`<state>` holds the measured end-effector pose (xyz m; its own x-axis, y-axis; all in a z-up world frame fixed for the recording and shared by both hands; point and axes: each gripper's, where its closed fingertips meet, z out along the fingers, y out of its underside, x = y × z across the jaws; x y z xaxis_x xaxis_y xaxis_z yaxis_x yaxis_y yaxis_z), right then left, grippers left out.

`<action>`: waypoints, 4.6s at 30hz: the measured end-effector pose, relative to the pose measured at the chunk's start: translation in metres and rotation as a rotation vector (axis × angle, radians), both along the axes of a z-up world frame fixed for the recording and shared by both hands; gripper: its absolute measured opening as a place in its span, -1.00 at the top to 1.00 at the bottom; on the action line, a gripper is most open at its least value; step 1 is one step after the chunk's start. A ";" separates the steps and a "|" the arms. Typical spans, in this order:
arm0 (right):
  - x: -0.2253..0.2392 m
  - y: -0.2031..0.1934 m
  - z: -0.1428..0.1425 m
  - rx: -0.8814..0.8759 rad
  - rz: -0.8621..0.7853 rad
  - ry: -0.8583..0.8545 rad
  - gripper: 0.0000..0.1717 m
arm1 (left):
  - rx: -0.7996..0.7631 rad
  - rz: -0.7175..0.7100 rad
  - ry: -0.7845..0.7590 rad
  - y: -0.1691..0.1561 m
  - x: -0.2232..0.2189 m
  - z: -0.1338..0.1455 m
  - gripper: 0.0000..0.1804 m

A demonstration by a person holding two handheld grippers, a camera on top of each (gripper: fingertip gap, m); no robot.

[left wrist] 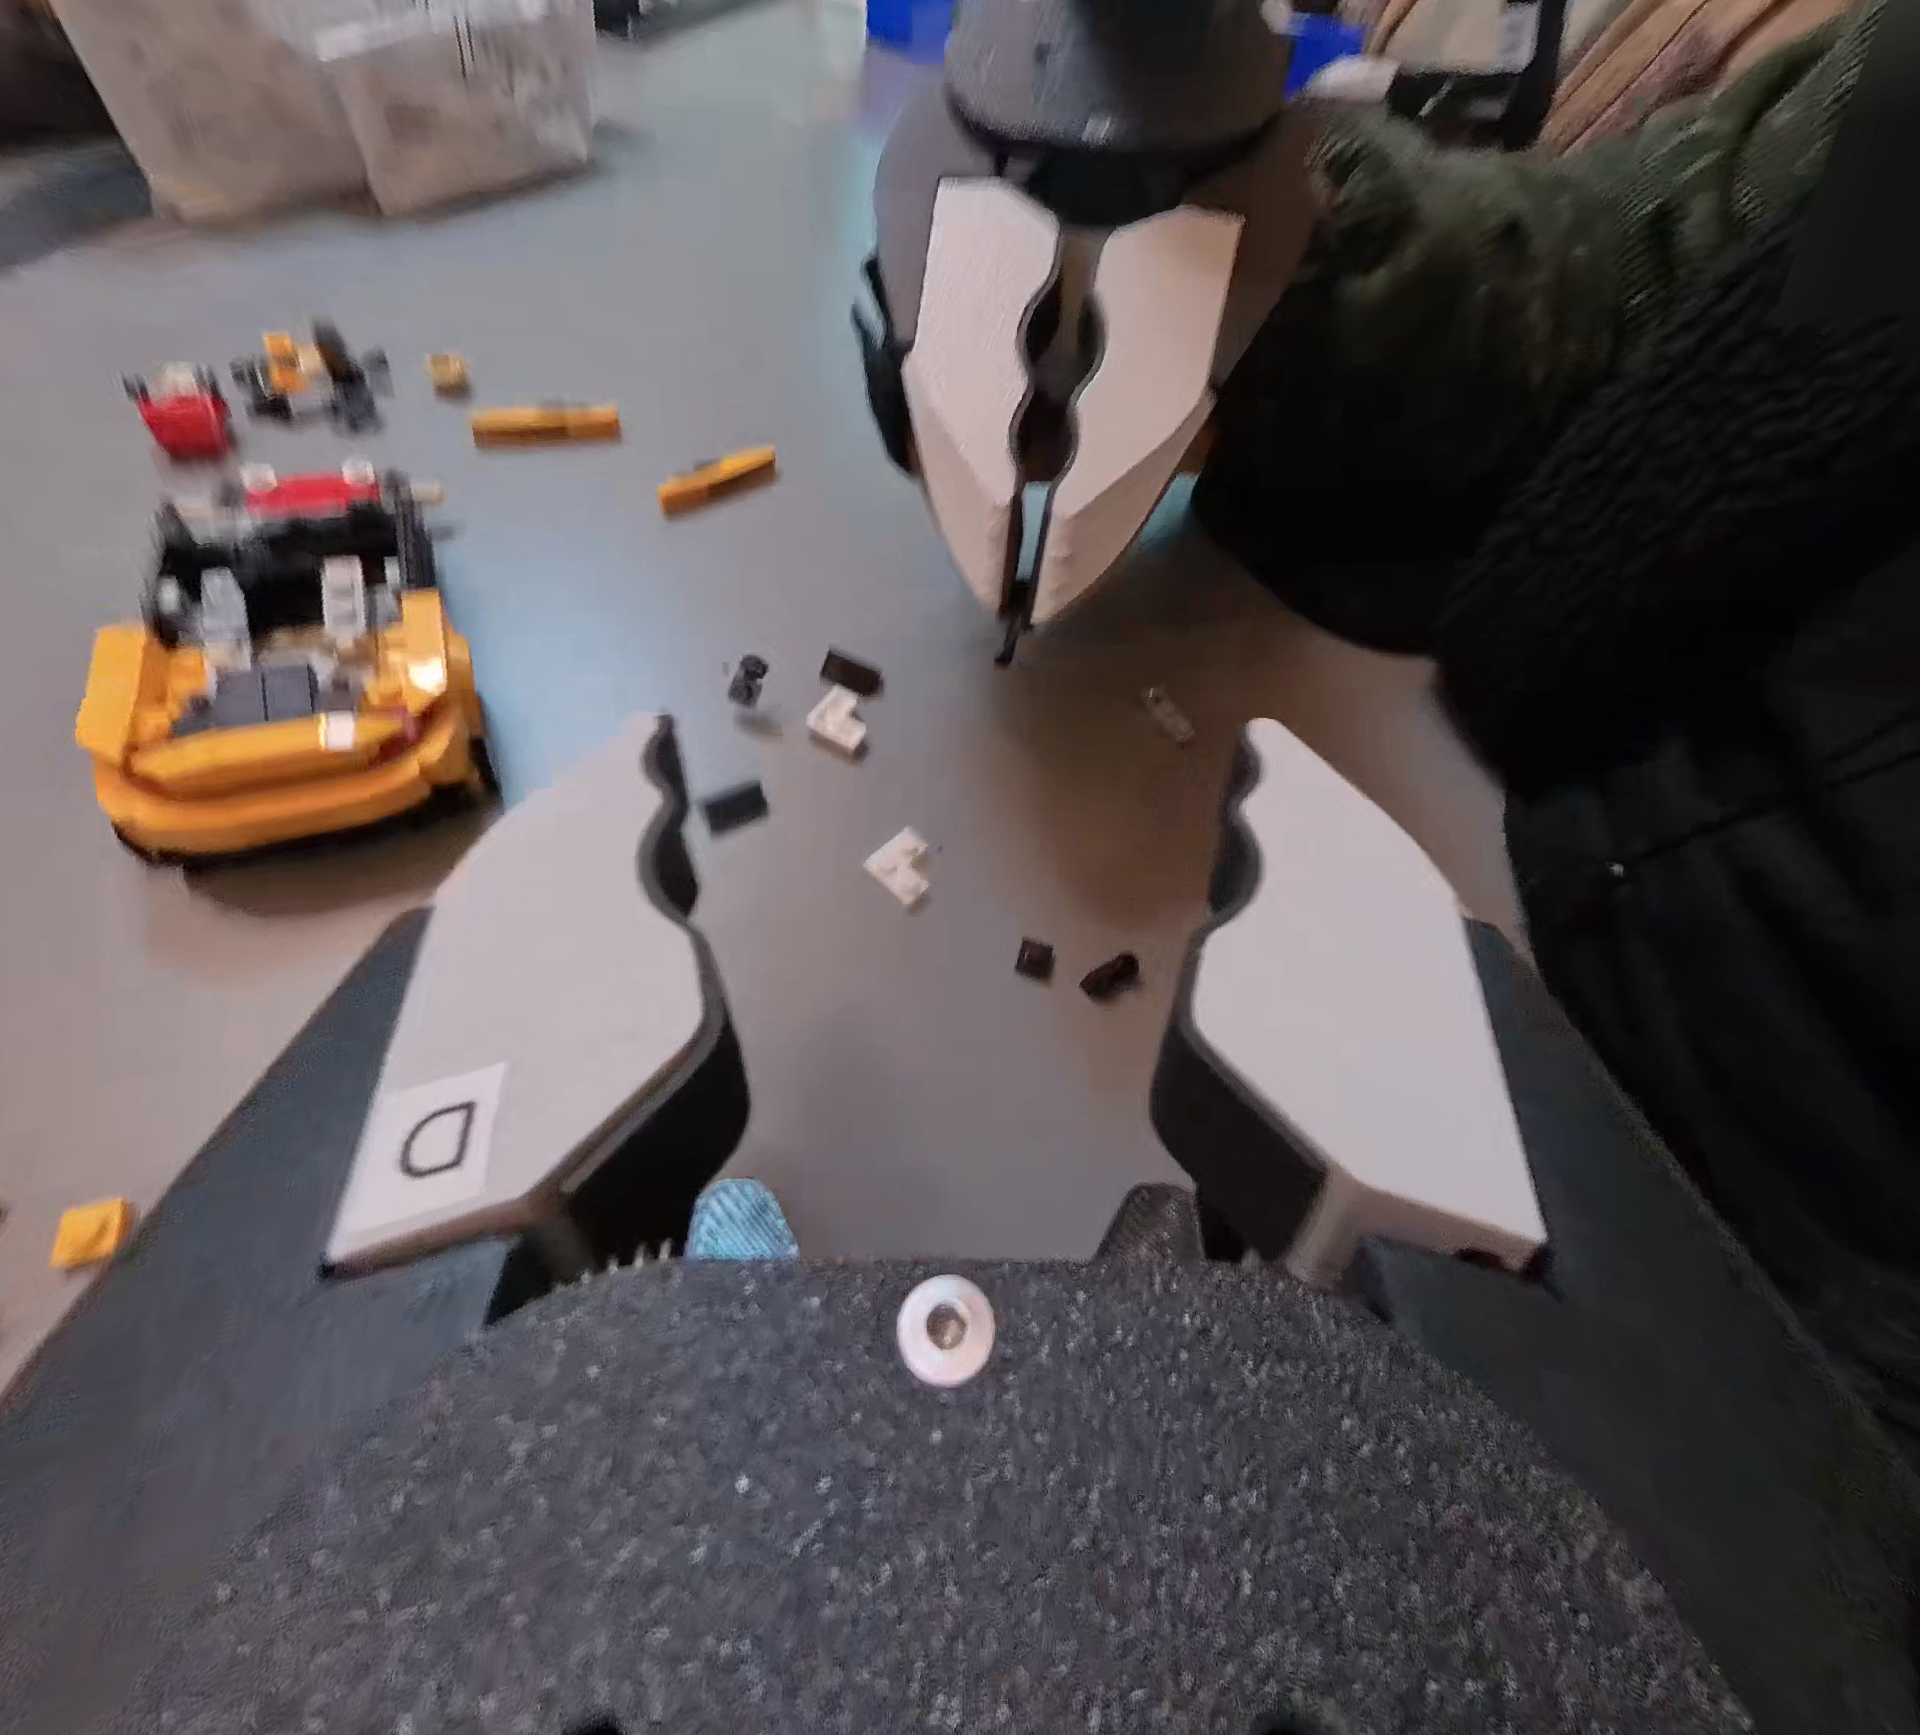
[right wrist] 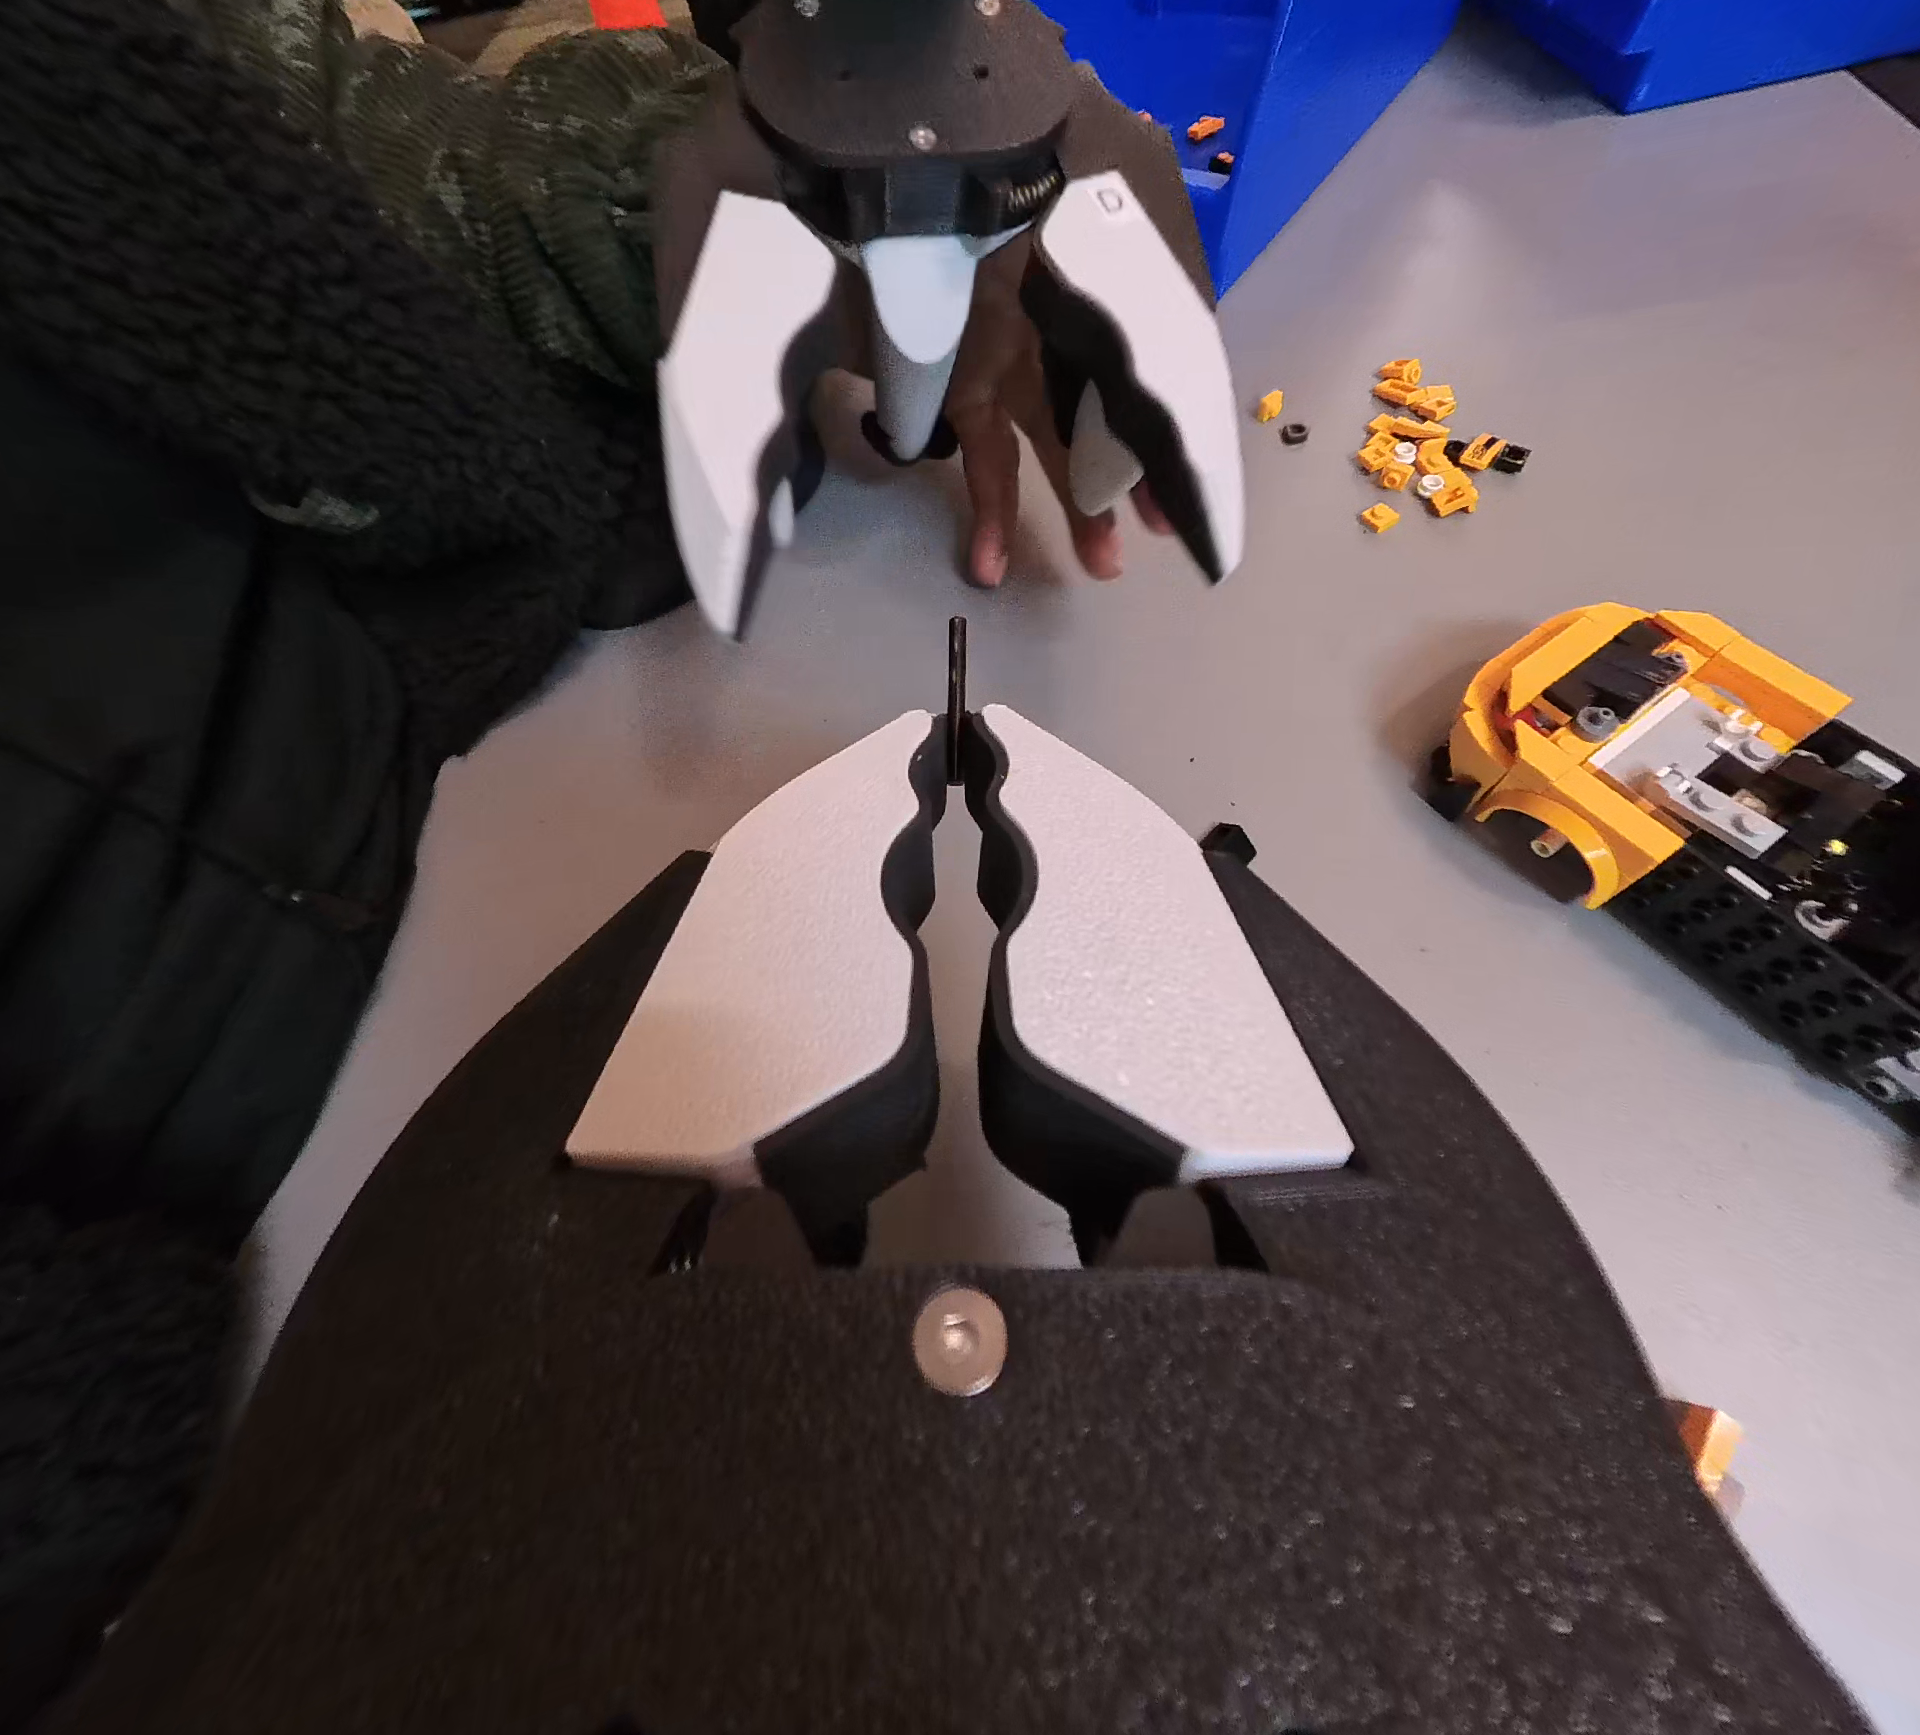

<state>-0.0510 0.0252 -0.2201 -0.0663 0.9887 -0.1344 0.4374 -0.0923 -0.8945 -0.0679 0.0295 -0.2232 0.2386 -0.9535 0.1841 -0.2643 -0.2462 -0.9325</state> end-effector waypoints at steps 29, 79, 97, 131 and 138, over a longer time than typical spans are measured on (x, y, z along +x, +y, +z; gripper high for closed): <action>-0.008 -0.004 -0.004 0.081 -0.015 0.004 0.97 | 0.195 0.014 0.084 -0.005 0.000 0.007 0.63; 0.007 0.041 -0.047 0.184 -0.181 -0.290 0.78 | 0.234 0.586 0.478 0.037 -0.170 0.033 0.59; -0.031 0.020 -0.042 0.301 -0.030 -0.254 0.91 | 0.298 0.100 0.360 0.001 -0.032 -0.011 0.62; 0.046 0.039 -0.076 0.192 -0.123 -0.481 0.81 | 0.096 0.831 0.727 0.042 -0.259 -0.001 0.42; 0.002 0.006 -0.004 0.110 -0.036 -0.050 0.82 | 0.373 0.352 0.388 0.010 -0.117 0.041 0.66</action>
